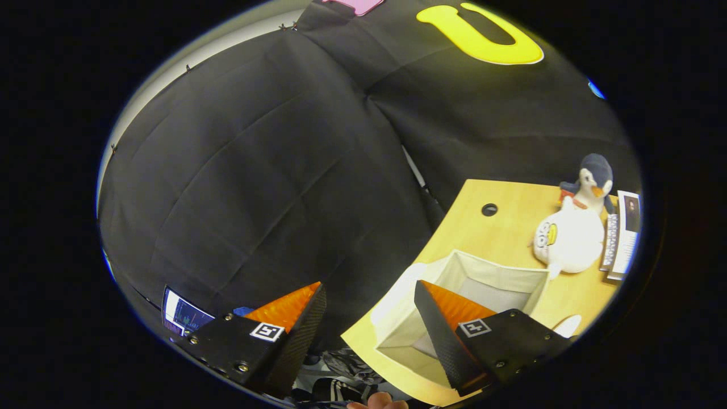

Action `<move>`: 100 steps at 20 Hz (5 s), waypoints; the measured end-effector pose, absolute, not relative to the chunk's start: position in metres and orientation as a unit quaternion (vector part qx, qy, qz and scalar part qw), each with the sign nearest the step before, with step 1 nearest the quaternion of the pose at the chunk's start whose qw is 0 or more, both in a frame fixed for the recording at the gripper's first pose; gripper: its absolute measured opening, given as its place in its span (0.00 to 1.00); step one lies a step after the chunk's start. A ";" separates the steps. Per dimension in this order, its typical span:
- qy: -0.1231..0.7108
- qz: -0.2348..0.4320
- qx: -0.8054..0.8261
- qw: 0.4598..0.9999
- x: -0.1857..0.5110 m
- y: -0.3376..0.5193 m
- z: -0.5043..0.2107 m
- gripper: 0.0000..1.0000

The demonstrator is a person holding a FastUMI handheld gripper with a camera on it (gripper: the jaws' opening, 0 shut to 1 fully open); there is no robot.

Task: Open the storage box then place both shoes into the box .Put the left shoe in first, then the right shoe, with the right side of both shoes facing outward in a uniform manner.

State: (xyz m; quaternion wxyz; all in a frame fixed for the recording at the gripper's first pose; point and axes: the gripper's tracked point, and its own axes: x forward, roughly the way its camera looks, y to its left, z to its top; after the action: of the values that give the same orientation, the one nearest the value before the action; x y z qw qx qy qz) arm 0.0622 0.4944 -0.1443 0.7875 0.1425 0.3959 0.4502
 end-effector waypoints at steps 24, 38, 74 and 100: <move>0.504 0.251 0.076 0.823 0.038 0.219 -0.308 0.96; 0.620 0.203 0.022 0.758 0.004 0.176 -0.430 0.96; 0.659 0.207 0.083 0.718 0.020 0.202 -0.318 0.04; 0.620 0.340 -0.038 0.706 0.051 0.404 -0.258 0.04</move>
State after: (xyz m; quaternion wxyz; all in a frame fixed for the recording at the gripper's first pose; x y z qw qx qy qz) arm 0.0515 0.4035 -0.2579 0.7063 -0.0383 0.6200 0.3395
